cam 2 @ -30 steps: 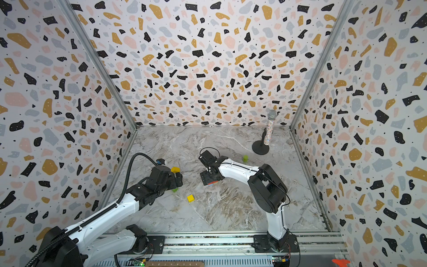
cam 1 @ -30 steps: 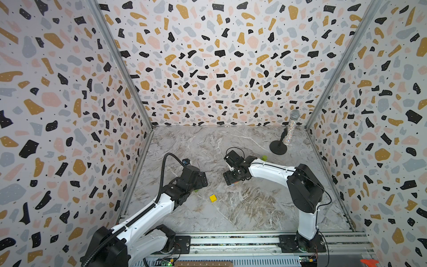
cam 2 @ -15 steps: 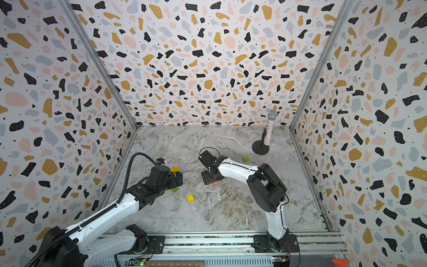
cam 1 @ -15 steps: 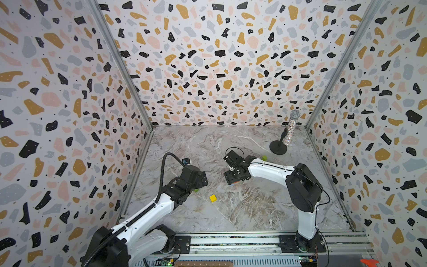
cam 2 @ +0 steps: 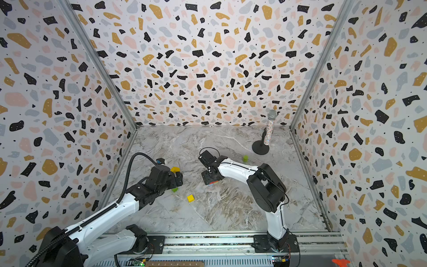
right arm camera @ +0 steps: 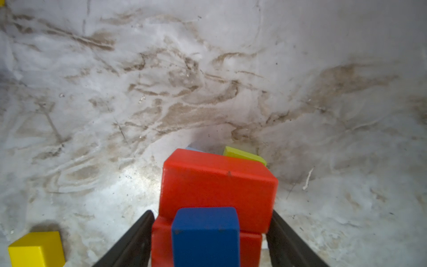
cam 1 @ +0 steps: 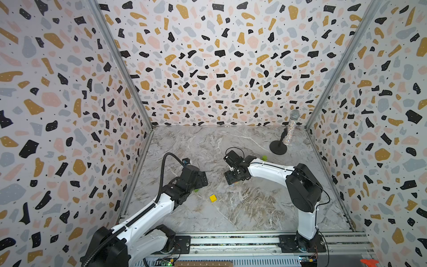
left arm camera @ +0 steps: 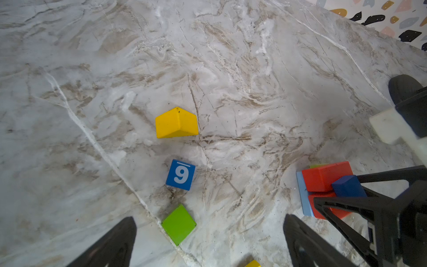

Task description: Build the wood block tower

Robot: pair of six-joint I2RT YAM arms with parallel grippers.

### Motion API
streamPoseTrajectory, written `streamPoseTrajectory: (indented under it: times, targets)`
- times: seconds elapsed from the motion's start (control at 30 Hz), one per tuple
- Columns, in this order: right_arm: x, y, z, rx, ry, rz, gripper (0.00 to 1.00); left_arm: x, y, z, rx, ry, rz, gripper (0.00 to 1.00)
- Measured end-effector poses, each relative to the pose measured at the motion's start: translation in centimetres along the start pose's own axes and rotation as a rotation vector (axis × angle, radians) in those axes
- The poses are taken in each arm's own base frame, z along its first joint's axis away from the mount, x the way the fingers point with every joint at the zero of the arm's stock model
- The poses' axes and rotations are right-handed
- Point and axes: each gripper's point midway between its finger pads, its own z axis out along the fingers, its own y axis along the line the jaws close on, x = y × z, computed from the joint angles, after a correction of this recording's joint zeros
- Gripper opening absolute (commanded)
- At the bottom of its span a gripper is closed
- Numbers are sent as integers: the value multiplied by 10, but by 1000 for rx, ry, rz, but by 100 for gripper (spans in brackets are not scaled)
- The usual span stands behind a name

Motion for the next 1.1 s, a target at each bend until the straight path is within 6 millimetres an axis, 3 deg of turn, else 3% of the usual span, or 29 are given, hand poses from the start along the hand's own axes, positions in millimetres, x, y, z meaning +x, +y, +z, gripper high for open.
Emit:
streamPoseTrajectory:
  times: [0.4,0.53,0.63,0.83,0.9,1.0,1.1]
  targets:
    - [-3,2,-8,-15,-19,-2,95,-4,11,-8,-45,-18,0,100]
    - [-10,0,-37,-30,-86,0,98,-16,15,-16,-65,-47,-10,100]
    - [-20,0,-68,-55,-175,0,100,-21,18,-17,-78,-48,-19,91]
    - [-24,-10,-119,-108,-346,13,99,-12,22,-9,-112,33,7,80]
    - [-20,-18,-128,-131,-384,29,99,-9,21,-5,-116,64,18,78]
    - [-16,-33,-137,-157,-428,63,99,-2,21,-1,-122,103,33,65]
    - [-11,-43,-141,-188,-466,89,99,6,20,5,-120,141,50,58]
